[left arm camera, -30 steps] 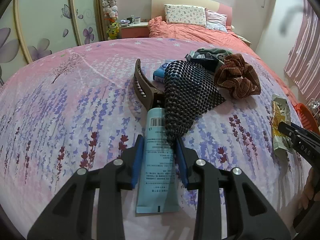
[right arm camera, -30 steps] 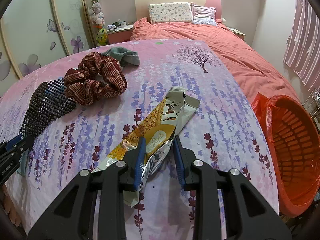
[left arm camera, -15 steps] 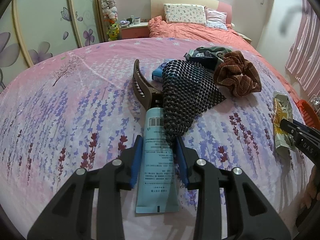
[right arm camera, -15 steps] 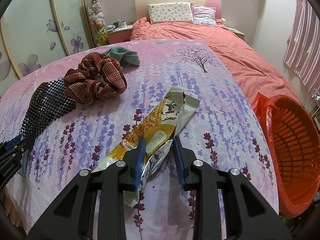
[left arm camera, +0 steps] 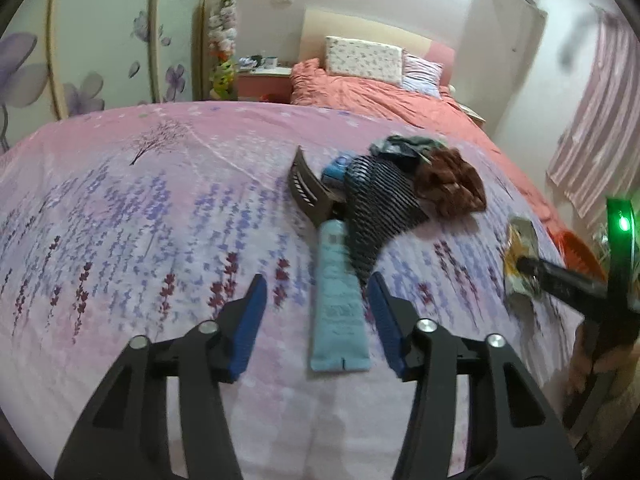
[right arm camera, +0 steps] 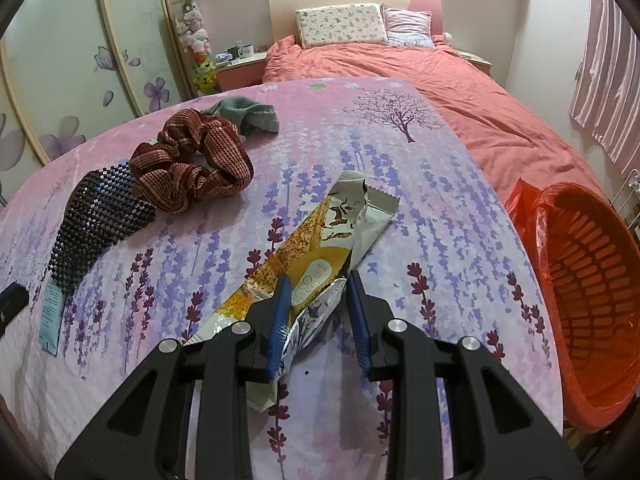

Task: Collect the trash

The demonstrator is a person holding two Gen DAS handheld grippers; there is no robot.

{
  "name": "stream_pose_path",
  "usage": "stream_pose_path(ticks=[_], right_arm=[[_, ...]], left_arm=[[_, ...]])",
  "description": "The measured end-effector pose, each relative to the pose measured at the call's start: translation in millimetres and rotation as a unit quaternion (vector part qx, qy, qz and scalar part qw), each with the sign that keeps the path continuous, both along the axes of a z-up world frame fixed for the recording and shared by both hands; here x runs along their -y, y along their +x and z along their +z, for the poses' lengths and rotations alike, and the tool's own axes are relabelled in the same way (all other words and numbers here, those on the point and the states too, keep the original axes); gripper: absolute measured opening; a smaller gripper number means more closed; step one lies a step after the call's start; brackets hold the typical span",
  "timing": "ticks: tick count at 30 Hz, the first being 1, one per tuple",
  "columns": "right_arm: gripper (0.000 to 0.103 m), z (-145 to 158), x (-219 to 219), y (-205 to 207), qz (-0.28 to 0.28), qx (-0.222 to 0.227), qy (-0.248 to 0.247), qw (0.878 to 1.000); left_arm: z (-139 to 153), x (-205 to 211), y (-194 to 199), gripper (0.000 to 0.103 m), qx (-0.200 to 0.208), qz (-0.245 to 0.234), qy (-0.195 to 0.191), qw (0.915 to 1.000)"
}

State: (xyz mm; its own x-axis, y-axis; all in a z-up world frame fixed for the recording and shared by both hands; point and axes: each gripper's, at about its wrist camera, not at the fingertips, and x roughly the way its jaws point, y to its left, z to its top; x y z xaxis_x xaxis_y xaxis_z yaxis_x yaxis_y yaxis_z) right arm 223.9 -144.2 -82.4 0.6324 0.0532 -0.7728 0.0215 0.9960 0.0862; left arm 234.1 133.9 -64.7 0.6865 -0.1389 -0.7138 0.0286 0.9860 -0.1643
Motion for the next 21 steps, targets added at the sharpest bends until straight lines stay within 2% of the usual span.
stream_pose_path(ticks=[5, 7, 16, 21], right_arm=[[0.030, -0.2, 0.5, 0.0, 0.000, 0.000, 0.003, 1.000], [0.030, -0.3, 1.0, -0.1, 0.000, 0.001, 0.006, 1.000], [0.031, -0.3, 1.2, 0.1, 0.001, 0.001, 0.006, 1.000], [0.029, 0.4, -3.5, -0.5, 0.001, 0.001, -0.012, 1.000]], left_arm=[[-13.3, 4.2, 22.3, 0.037, -0.030, 0.007, 0.000, 0.9995], [-15.6, 9.2, 25.8, 0.037, -0.031, 0.002, -0.002, 0.9995], [-24.8, 37.6, 41.7, 0.033, -0.044, -0.015, 0.035, 0.9983], [-25.3, 32.6, 40.6, 0.031, -0.043, -0.016, 0.022, 0.9987]])
